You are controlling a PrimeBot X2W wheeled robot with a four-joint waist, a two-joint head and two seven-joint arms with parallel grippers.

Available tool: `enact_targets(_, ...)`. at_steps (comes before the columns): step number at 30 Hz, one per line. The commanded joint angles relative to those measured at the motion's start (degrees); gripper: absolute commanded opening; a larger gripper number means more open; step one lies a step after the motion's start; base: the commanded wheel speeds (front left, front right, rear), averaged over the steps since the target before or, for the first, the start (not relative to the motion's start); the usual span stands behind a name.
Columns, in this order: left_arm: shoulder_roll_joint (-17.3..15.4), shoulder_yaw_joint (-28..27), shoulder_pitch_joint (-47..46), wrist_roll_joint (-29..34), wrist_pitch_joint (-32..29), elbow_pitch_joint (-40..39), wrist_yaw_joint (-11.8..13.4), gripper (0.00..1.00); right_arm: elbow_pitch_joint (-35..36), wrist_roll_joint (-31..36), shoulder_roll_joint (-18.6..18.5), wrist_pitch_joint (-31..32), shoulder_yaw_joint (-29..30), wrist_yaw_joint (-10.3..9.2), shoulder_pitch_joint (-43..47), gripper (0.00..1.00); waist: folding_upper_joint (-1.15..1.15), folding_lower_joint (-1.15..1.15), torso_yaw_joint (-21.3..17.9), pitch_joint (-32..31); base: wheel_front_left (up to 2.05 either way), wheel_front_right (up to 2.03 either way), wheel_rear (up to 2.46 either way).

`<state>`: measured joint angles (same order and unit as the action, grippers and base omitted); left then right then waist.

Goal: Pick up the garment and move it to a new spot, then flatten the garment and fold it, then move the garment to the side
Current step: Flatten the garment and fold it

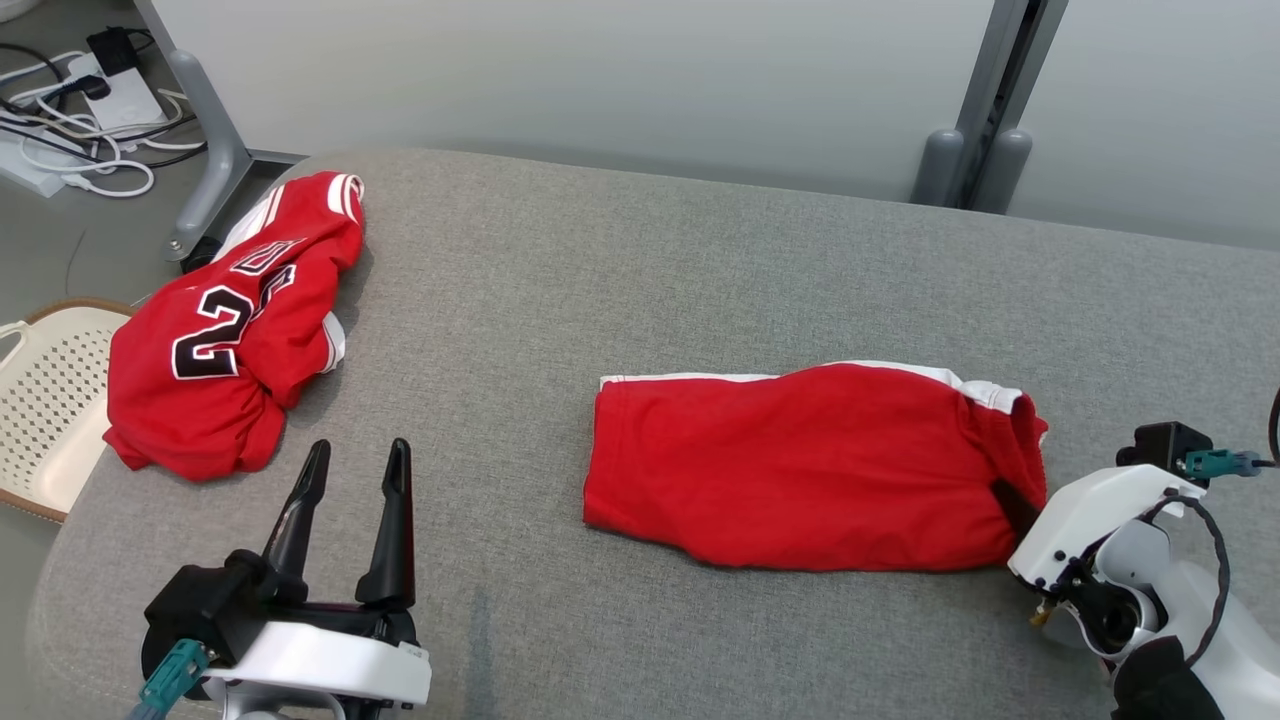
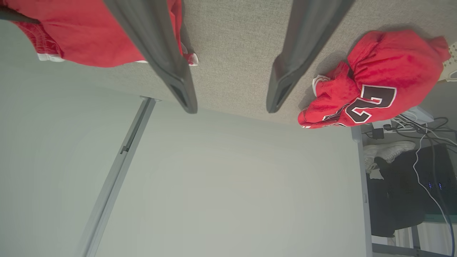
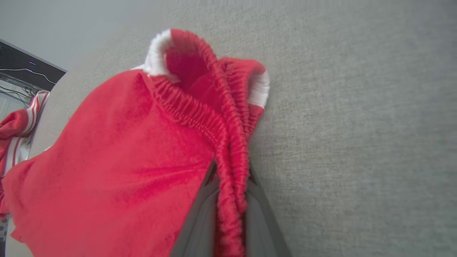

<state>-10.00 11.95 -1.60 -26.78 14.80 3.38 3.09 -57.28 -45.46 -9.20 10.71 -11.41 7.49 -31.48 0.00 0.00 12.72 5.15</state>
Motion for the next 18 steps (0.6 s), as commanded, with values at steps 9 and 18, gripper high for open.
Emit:
enact_targets(9,0.0,0.4,-0.2,-0.4,0.0,-0.2,0.3,1.0,2.7,-2.2,-2.9,-2.6,-0.9,0.02,-0.3,0.0,0.0,0.0,-1.2,-0.6,0.0,0.0,0.0)
enact_targets(18,0.1,1.1,0.6,-0.6,0.0,0.2,-0.1,1.0,3.3,-2.0,-7.9,0.2,-1.4,0.02,0.7,0.0,0.0,0.0,-3.4,-1.7,0.0,0.0,0.0)
